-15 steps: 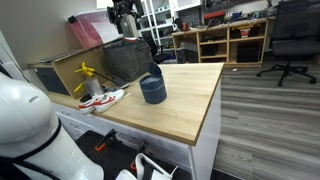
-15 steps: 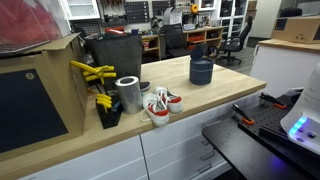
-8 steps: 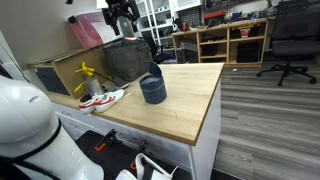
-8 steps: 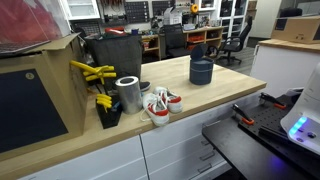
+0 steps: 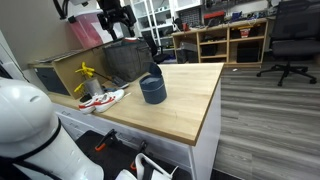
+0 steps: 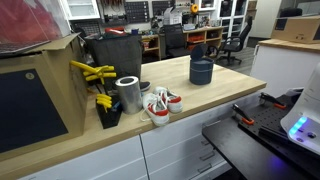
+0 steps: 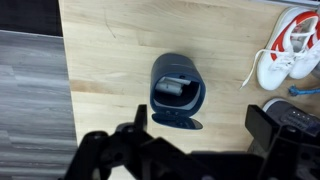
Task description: Open the lid of the blue bin
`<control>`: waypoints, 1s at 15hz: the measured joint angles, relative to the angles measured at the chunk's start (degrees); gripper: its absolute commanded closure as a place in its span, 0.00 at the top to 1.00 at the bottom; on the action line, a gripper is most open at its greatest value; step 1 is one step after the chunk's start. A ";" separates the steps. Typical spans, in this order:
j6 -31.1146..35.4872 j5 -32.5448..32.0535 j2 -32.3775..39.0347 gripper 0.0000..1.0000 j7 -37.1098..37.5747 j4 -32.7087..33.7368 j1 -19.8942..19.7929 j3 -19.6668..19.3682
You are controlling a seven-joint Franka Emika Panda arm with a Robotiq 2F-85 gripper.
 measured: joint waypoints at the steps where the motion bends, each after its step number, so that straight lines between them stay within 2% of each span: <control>1: 0.41 0.00 -0.57 1.00 0.03 -0.55 0.14 0.00; 9: 1.23 0.00 -2.42 1.00 0.24 -1.66 0.33 0.01; 12: -3.17 0.00 -2.20 1.00 0.11 -1.58 1.04 -0.02; 15: -3.93 0.00 -2.00 1.00 0.11 -1.58 1.40 -0.04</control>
